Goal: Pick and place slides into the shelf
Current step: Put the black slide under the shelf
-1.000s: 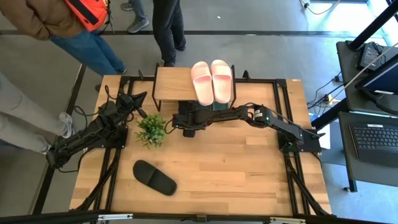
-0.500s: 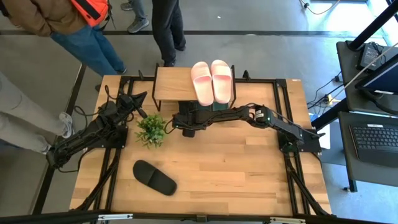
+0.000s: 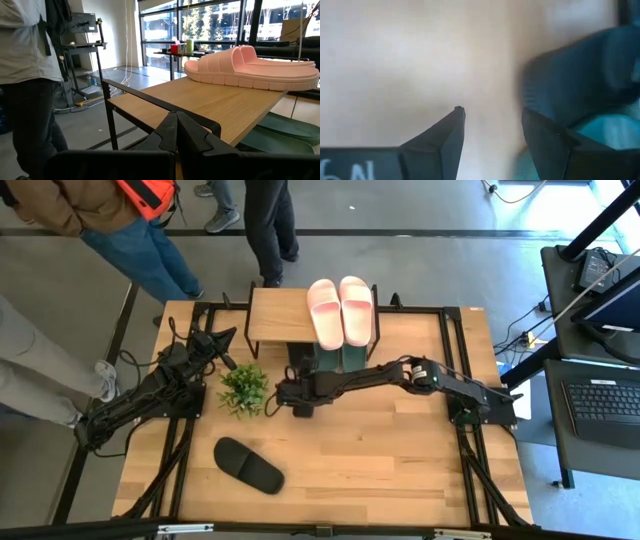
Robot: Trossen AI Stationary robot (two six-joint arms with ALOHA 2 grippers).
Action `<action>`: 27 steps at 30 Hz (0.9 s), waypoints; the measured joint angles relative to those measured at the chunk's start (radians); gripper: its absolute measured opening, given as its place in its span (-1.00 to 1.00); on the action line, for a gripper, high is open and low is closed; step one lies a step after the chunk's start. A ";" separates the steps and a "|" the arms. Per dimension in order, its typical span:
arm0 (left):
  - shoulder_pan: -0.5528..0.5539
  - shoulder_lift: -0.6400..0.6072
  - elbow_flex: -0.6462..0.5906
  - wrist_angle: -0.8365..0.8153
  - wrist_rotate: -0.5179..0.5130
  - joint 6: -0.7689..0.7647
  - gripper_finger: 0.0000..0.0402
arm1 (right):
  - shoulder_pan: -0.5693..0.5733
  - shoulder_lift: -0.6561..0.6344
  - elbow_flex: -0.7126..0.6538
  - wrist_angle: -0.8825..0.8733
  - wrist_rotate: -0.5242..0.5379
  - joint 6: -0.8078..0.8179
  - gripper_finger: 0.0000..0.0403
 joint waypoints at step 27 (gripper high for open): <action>-0.005 -0.003 0.068 -0.003 0.306 -0.026 -1.00 | 0.036 -0.142 0.000 0.118 -0.461 -0.110 -0.02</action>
